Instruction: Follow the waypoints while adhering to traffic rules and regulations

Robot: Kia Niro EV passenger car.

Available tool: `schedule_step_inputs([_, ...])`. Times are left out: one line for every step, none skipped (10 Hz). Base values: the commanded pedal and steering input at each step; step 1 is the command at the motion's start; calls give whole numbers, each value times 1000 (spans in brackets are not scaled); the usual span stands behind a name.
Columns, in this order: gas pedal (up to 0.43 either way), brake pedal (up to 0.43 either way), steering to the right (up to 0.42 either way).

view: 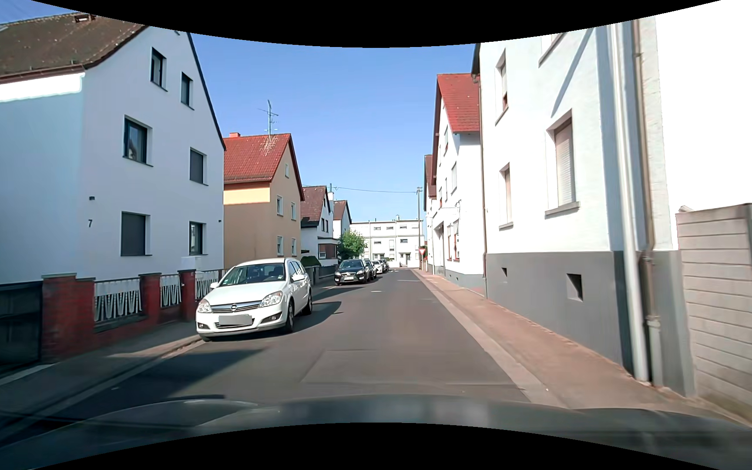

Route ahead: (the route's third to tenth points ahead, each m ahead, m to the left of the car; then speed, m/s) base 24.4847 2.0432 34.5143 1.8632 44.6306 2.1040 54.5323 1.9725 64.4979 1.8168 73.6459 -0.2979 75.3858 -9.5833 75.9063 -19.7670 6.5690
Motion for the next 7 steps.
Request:
schedule_step_inputs([39,0,-5])
schedule_step_inputs([39,0,-5])
schedule_step_inputs([39,0,-5])
schedule_step_inputs([39,0,-5])
schedule_step_inputs([39,0,-5])
schedule_step_inputs([39,0,-5])
schedule_step_inputs([39,0,-5])
